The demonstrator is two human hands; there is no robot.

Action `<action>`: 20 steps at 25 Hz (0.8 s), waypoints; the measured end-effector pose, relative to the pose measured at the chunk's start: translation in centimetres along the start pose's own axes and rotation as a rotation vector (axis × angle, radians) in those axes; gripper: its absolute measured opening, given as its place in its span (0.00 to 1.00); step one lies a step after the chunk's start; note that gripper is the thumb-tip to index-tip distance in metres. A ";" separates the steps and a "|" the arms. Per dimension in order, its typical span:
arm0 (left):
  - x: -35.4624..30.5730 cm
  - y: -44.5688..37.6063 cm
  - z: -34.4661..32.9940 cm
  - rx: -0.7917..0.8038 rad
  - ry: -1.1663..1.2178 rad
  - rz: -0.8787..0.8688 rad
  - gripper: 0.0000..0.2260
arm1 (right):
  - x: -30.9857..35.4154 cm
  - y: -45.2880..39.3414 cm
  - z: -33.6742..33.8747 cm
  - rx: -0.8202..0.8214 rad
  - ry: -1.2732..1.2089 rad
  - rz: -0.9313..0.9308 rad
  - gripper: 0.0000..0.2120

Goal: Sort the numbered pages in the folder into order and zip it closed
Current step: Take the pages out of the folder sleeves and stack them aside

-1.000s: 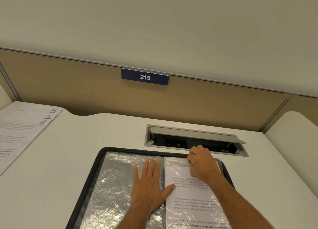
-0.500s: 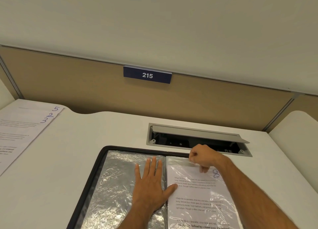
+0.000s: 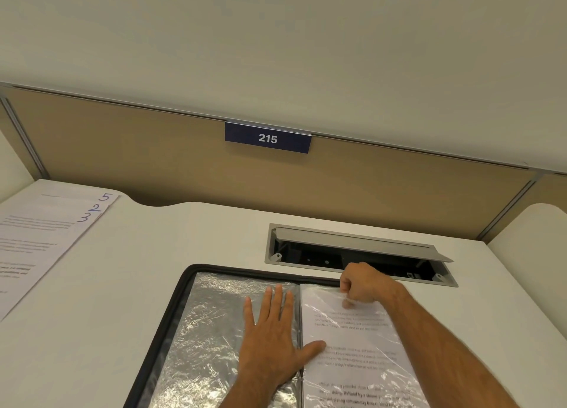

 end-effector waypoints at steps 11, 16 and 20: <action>-0.1 0.4 0.8 0.121 -0.028 0.077 0.60 | -2.1 0.6 10.7 -0.846 0.096 -0.106 0.07; -0.2 -0.3 0.7 0.074 -0.041 0.032 0.62 | -2.8 4.3 15.8 -1.262 0.074 0.047 0.11; 0.0 -0.1 0.2 0.087 0.003 0.049 0.61 | -2.5 9.1 18.7 -1.495 0.088 0.100 0.20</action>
Point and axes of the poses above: each hand's wrist, its own y-axis away from the middle knuckle, its own z-axis out of the back of the hand, x = y × z, the point moved 7 cm from there along -y, towards the middle knuckle, and after that the axes turned 12 degrees about y, right-handed, at the moved point
